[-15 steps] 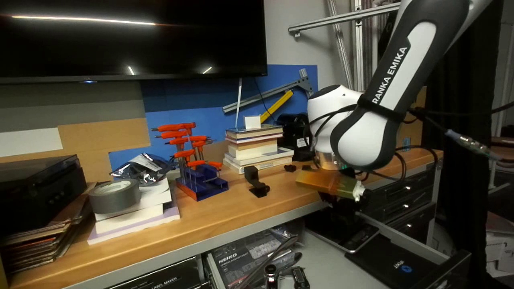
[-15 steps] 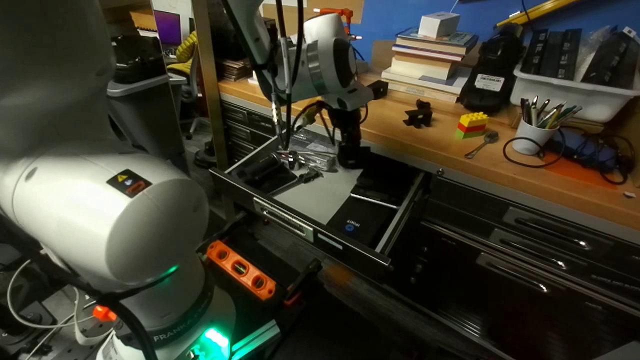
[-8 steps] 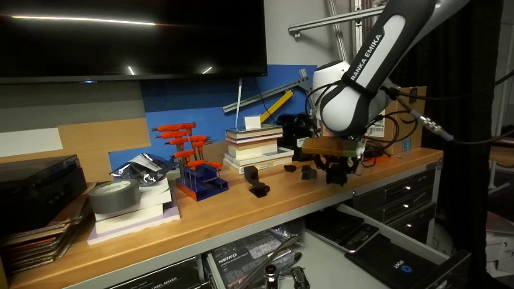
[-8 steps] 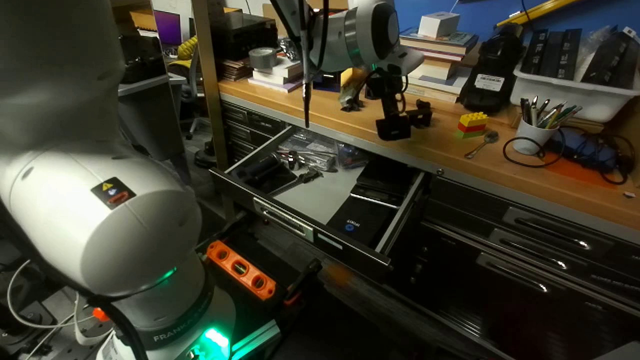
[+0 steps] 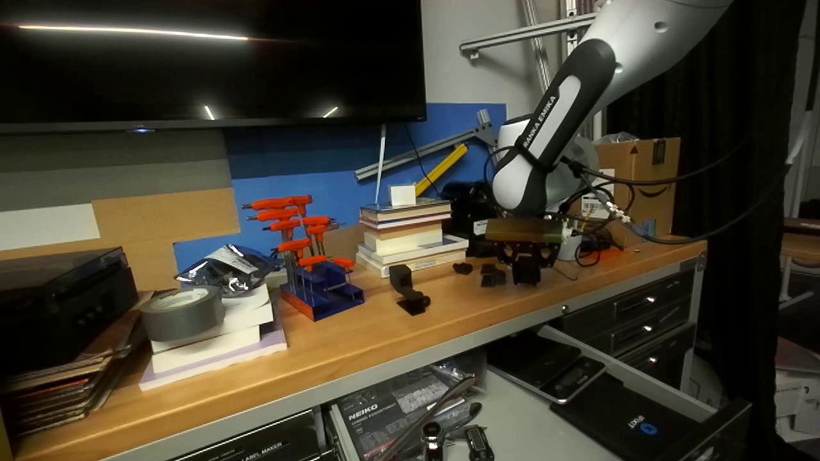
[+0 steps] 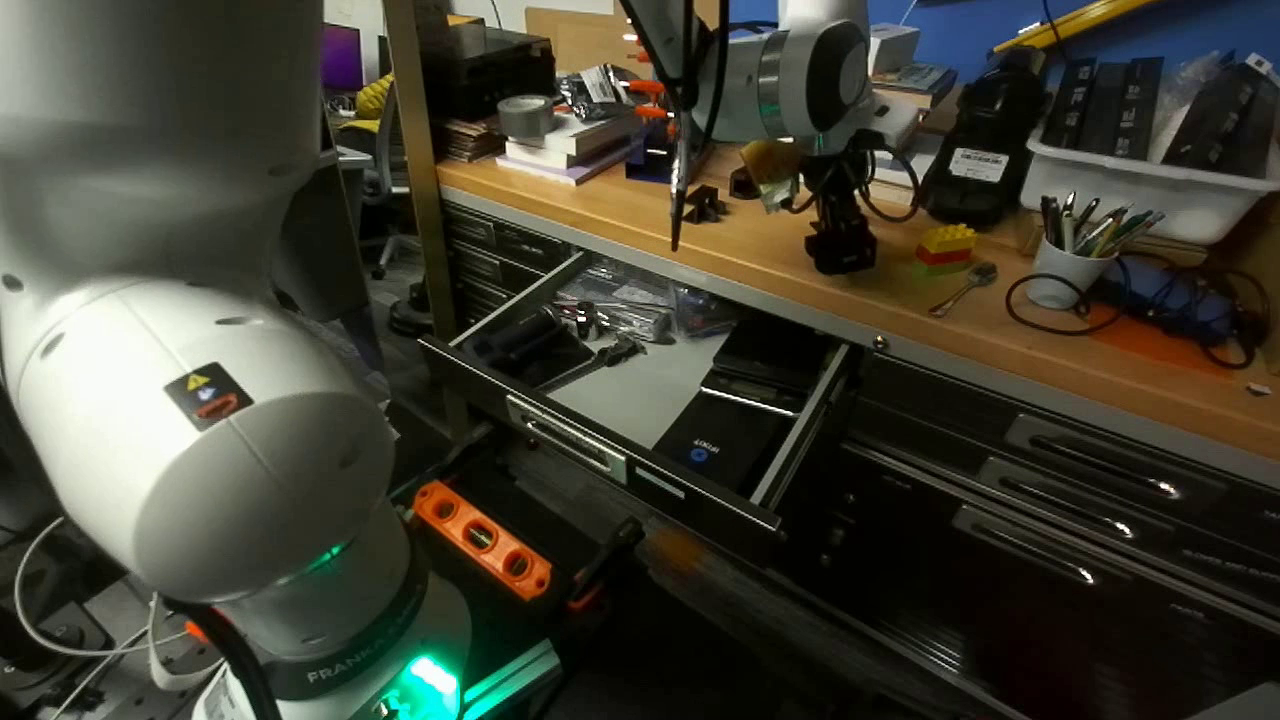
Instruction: Open the top middle drawer and remove three black objects from the drawer
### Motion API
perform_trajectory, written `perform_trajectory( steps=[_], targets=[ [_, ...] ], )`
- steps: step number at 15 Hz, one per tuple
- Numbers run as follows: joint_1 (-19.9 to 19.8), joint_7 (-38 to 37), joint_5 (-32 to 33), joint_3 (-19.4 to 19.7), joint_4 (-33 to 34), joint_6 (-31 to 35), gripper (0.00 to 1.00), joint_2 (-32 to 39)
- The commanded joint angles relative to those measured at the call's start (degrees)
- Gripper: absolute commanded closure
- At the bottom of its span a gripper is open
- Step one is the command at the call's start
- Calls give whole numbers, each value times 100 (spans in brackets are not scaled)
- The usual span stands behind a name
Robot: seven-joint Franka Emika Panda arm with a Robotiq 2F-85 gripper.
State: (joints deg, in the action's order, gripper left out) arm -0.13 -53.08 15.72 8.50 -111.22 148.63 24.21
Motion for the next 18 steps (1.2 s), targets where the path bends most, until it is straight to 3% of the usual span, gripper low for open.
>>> perform_trajectory(
  steps=[1, 7, 8, 9, 10, 13, 18],
  targets=[
    [-94, 731, -521, 0, 964, -271, 75, 723],
    [-17, 1178, -756, 132, 1866, -821, 75, 1233],
    [-30, 1237, -801, 119, 1974, -981, 57, 1269],
    [20, 1190, -745, 178, 2068, -1107, 25, 1311],
    [50, 1166, -707, 208, 2149, -1252, 25, 1336],
    [116, 1134, -635, 243, 2280, -1660, 2, 1336],
    [287, 1307, -388, 275, 2208, -2573, 0, 1089]
  ],
)
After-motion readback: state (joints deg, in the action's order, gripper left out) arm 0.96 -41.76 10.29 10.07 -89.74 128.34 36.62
